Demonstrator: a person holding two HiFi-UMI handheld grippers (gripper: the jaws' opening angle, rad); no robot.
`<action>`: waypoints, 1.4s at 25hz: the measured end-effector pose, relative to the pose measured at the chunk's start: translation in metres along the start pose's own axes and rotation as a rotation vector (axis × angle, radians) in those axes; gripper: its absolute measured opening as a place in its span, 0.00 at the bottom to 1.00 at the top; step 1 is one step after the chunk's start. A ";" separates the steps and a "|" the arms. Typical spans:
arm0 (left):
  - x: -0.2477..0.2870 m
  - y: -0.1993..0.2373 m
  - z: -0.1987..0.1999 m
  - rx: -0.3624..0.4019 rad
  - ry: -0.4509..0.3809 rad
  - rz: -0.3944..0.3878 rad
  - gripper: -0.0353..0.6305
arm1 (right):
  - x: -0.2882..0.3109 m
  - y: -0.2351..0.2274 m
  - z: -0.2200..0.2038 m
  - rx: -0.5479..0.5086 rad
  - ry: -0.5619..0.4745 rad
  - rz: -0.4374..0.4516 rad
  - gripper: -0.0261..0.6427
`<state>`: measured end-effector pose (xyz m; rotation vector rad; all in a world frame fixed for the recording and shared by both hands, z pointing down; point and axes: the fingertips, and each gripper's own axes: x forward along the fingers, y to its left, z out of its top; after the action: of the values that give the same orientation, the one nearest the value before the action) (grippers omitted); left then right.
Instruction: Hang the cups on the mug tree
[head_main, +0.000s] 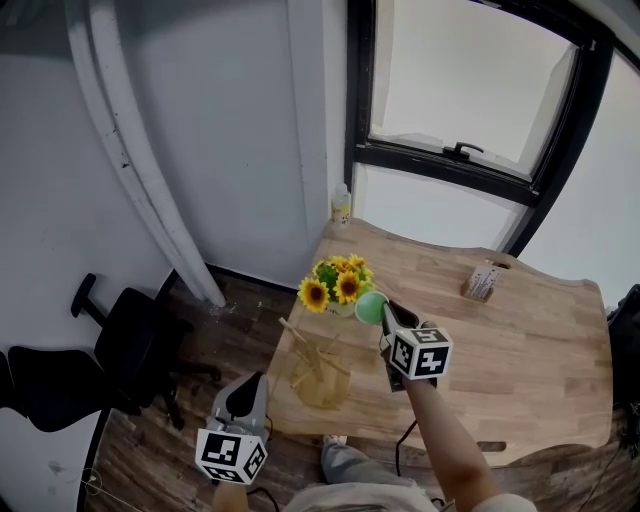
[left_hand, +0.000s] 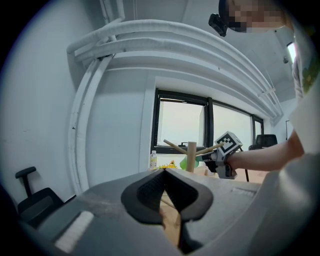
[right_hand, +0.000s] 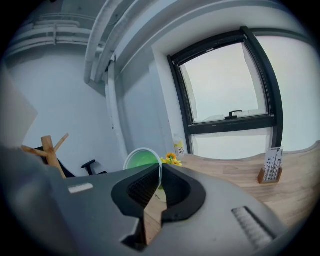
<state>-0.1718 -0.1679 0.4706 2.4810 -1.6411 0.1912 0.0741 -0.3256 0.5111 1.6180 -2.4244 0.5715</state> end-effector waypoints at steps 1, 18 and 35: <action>-0.001 0.000 0.000 0.000 -0.001 0.000 0.06 | -0.002 0.001 0.005 -0.007 -0.013 -0.002 0.07; -0.013 -0.006 0.007 0.015 -0.015 -0.007 0.06 | -0.033 0.038 0.051 -0.185 -0.157 0.013 0.07; -0.021 -0.010 0.010 0.019 -0.020 0.002 0.06 | -0.031 0.062 0.036 -0.330 -0.144 0.042 0.07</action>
<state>-0.1704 -0.1470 0.4562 2.5032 -1.6567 0.1842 0.0321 -0.2926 0.4535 1.5177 -2.4933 0.0535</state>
